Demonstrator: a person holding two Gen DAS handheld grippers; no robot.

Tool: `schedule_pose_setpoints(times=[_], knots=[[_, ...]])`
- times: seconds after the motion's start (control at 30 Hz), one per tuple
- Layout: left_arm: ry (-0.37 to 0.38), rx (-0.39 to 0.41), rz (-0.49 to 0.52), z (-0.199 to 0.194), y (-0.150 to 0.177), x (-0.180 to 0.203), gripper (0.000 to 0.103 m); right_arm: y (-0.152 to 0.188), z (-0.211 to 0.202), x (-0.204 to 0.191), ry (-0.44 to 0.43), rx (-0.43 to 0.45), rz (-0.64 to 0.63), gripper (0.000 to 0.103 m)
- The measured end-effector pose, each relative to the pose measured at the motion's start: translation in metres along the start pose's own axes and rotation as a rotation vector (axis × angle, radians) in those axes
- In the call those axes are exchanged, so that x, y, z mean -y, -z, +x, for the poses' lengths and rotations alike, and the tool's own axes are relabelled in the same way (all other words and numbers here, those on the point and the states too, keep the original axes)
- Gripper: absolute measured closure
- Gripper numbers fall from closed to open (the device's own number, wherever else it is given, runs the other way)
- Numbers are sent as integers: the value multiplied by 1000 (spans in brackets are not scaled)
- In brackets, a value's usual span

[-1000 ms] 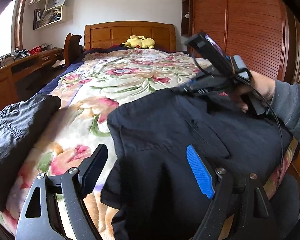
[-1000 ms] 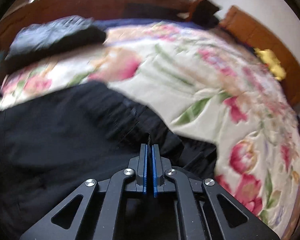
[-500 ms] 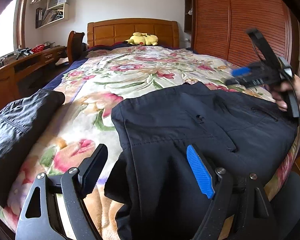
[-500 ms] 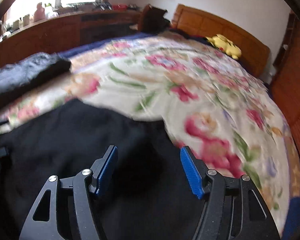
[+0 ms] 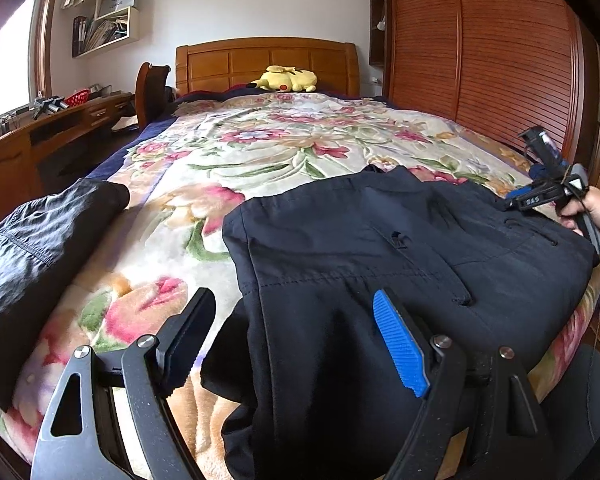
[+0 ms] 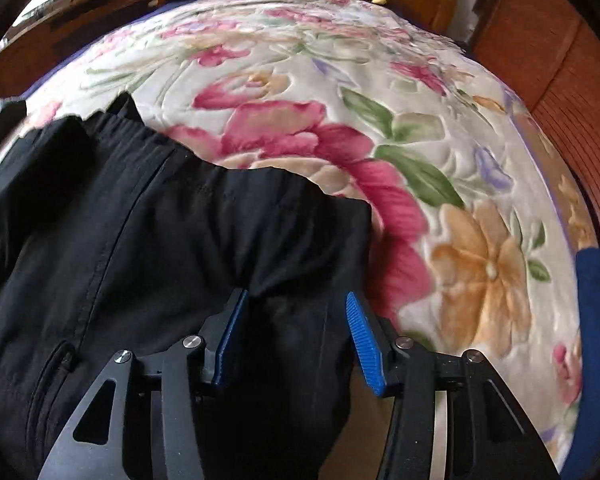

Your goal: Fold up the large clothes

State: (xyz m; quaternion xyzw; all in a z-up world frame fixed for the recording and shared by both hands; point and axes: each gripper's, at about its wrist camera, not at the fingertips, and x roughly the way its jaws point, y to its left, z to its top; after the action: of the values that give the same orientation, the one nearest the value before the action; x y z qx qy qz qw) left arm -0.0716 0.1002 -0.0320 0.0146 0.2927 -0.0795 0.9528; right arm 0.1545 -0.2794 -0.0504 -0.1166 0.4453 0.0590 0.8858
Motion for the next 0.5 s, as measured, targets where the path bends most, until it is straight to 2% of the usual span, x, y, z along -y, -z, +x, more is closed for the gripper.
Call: schedule_pose_setpoints(times=[0.1,0.13,0.23,0.33,0.43,0.5], knots=[[0,-3,-3,0,1,0,21,4,-28,-7,64,83,-49,51],[-1,-3,-4,0,1,0,21,3,-40,-16,60,116,-60,51],[-5,2,-4,-2,1,0,21,5,-75,-56,9,200,-97,51],[-4,9,-7,-5,2,-2,21,26,-98,-99,-70,271,-145,51],[-9,18,-3,-9,3,-2,21,60,-100,-139,-145,294,-136,51],[-12,22,0,-12,5,-2,21,80,-96,-152,-180,294,-109,51]])
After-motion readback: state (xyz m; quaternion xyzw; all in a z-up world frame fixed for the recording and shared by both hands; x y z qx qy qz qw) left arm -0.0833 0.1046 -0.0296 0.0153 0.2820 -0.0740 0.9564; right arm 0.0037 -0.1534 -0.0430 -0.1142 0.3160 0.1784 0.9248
